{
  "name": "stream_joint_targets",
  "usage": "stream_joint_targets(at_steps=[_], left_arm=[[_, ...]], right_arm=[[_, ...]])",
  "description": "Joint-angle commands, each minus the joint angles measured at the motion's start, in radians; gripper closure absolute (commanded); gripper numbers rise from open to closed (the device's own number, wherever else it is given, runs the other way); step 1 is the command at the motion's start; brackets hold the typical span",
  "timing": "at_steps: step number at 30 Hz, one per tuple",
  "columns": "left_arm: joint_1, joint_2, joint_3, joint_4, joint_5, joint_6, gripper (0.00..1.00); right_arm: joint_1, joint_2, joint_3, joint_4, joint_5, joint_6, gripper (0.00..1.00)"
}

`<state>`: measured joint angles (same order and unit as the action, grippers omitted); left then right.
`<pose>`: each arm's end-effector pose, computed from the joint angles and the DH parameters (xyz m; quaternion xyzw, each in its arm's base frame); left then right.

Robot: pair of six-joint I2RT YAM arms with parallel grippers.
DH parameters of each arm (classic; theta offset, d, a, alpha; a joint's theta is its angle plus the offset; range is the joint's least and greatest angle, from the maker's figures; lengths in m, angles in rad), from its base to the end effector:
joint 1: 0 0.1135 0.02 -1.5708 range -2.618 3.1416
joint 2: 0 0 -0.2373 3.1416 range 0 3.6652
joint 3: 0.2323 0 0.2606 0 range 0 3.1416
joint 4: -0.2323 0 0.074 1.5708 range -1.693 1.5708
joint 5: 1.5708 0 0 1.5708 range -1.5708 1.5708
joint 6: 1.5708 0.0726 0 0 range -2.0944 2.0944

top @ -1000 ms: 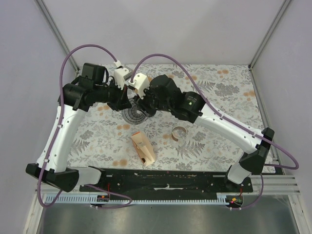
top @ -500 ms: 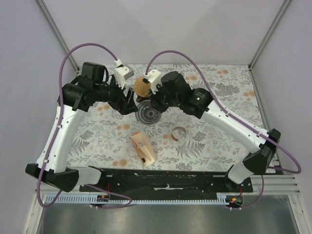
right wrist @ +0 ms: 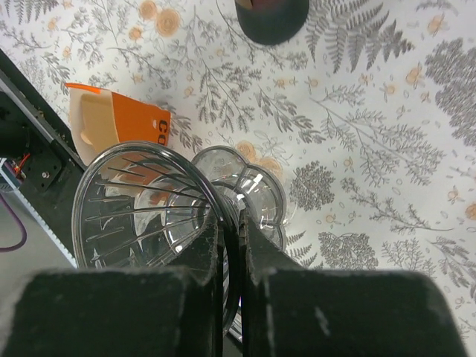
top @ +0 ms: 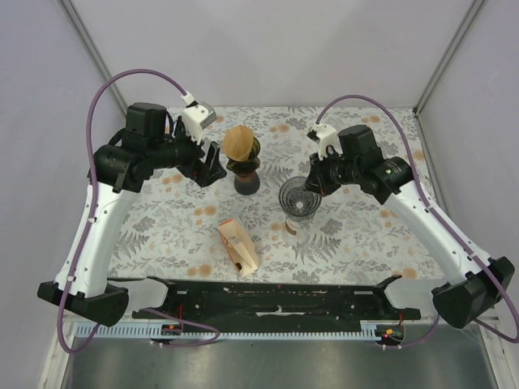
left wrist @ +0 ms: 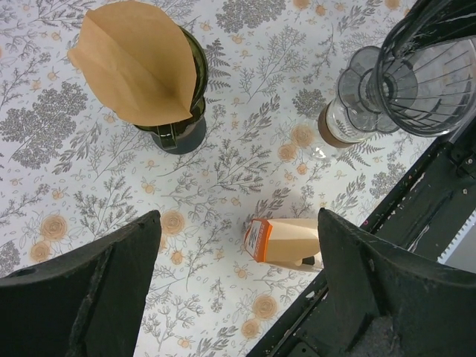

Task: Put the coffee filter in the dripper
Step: Place the coffee dripper in the dripper holder.

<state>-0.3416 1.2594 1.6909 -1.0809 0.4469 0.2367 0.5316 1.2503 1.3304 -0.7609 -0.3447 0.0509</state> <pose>0.2379 -0.1179 0.4156 0.3435 0.8091 -0.2209 0.4225 0.2495 0.1752 0.3292 -0.2834 0.8461 0.2700 0.3618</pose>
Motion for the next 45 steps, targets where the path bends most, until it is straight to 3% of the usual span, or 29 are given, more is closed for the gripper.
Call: stream_joint_targets(at_steps=[1, 22, 23, 27, 31, 34, 40, 42, 45], left_arm=[[0.003, -0.021, -0.013, 0.036, -0.002, -0.013, 0.09], [0.003, -0.040, -0.042, 0.035, -0.014, 0.004, 0.08], [0.003, -0.040, -0.042, 0.036, -0.016, 0.006, 0.08], [0.001, -0.037, -0.042, 0.030, -0.011, 0.010, 0.07], [0.003, -0.034, -0.050, 0.030, -0.023, 0.015, 0.07], [0.003, -0.034, -0.054, 0.024, -0.031, 0.024, 0.07], [0.006, -0.045, -0.086, 0.024, -0.094, 0.029, 0.07], [0.018, -0.049, -0.105, 0.029, -0.112, 0.027, 0.07], [0.042, -0.055, -0.132, 0.042, -0.108, 0.019, 0.07]], right_arm=[[-0.053, 0.060, -0.019, 0.000, -0.119, -0.013, 1.00], [-0.127, 0.153, -0.094, 0.025, -0.215, -0.023, 1.00], [-0.125, 0.153, -0.097, 0.029, -0.218, -0.028, 0.98], [-0.125, 0.152, -0.091, 0.031, -0.243, -0.039, 0.60], [-0.125, 0.127, -0.045, 0.014, -0.225, -0.042, 0.40], [-0.125, 0.104, 0.019, -0.014, -0.177, -0.077, 0.34], [-0.096, 0.046, 0.148, -0.003, 0.016, -0.053, 0.34], [-0.021, -0.012, 0.133, 0.050, 0.107, -0.052, 0.35], [0.199, -0.100, 0.026, 0.219, 0.176, -0.110, 0.37]])
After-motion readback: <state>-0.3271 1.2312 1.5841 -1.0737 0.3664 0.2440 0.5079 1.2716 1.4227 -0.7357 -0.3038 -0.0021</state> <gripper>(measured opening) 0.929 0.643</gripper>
